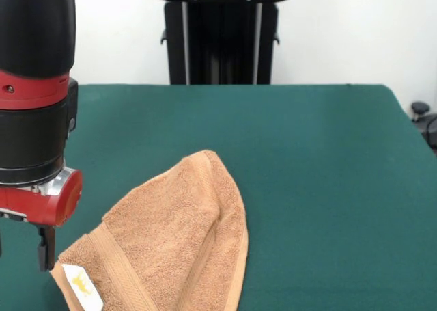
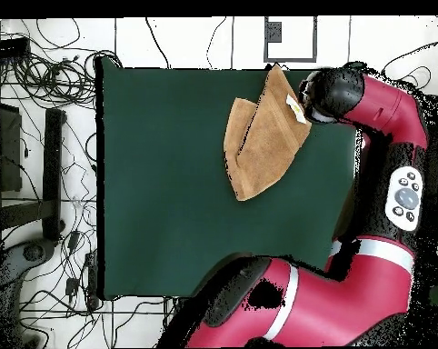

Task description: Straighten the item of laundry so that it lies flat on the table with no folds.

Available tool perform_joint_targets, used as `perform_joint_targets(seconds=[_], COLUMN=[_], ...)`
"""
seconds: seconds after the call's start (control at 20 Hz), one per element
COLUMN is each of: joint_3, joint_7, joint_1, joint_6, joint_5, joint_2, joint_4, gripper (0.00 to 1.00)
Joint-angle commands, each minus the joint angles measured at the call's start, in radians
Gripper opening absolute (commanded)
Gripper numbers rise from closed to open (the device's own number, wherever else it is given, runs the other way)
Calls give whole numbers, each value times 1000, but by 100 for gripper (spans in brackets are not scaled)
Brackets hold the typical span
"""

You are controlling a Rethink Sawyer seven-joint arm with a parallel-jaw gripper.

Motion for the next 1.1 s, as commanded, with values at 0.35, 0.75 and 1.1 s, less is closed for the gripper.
perform_joint_targets(seconds=[0.35,0.75,1.1], joint_3=[0,6,15], joint_7=[340,336,347], joint_1=[65,67,70], joint_6=[74,44,20], joint_5=[53,60,69], joint_2=[7,-7,-26], joint_4=[22,70,118], gripper=[100,100,100])
